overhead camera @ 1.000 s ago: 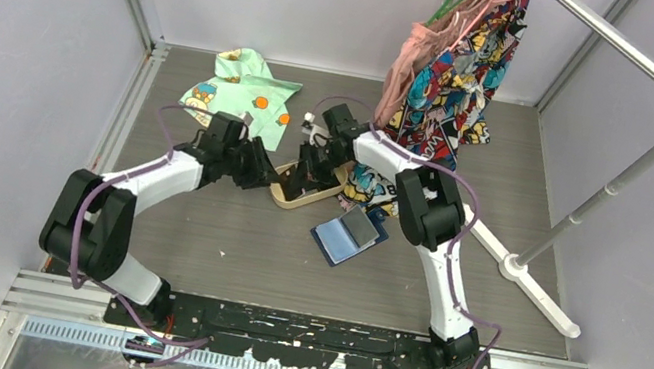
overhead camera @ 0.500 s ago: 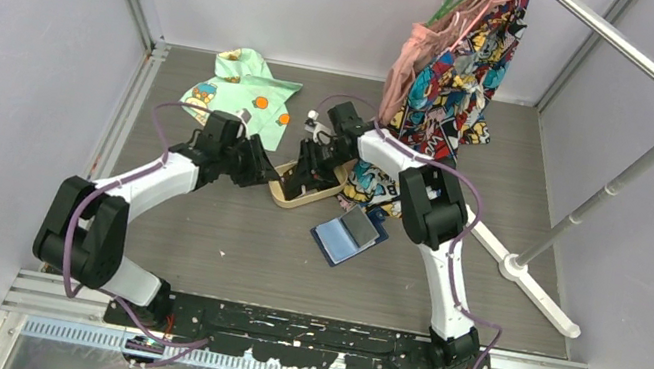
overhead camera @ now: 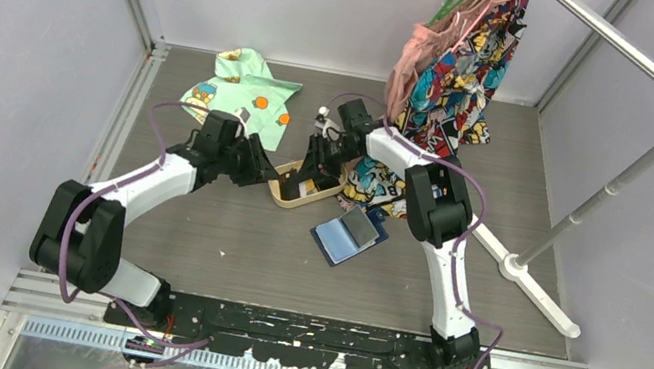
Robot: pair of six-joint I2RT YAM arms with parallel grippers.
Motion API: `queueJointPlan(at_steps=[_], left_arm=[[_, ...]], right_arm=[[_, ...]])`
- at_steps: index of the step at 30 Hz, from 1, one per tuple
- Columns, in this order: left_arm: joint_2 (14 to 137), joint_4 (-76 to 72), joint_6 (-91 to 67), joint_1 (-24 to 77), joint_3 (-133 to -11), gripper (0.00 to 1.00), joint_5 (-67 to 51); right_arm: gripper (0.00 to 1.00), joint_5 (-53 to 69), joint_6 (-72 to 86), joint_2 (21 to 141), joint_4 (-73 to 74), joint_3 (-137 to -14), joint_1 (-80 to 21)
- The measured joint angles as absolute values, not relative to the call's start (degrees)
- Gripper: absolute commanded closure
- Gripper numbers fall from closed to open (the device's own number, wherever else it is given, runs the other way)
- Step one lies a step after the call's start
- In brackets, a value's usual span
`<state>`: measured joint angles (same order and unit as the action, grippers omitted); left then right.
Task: Put the credit cards into the card holder
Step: Pick up the credit card from the storage box.
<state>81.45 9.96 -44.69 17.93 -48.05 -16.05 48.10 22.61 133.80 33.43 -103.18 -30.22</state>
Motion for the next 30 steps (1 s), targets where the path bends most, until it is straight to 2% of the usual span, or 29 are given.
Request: queueJointPlan(at_steps=[21, 30], left_arm=[[79.6, 10.0, -44.7, 17.9, -46.7, 0.65, -16.1], [79.1, 9.9, -44.8, 17.9, -46.3, 0.65, -16.1]], right_arm=[[0.69, 43.8, 20.8, 133.7, 35.6, -103.2, -28.5], [0.76, 42.6, 19.8, 132.2, 35.9, -102.5, -28.3]])
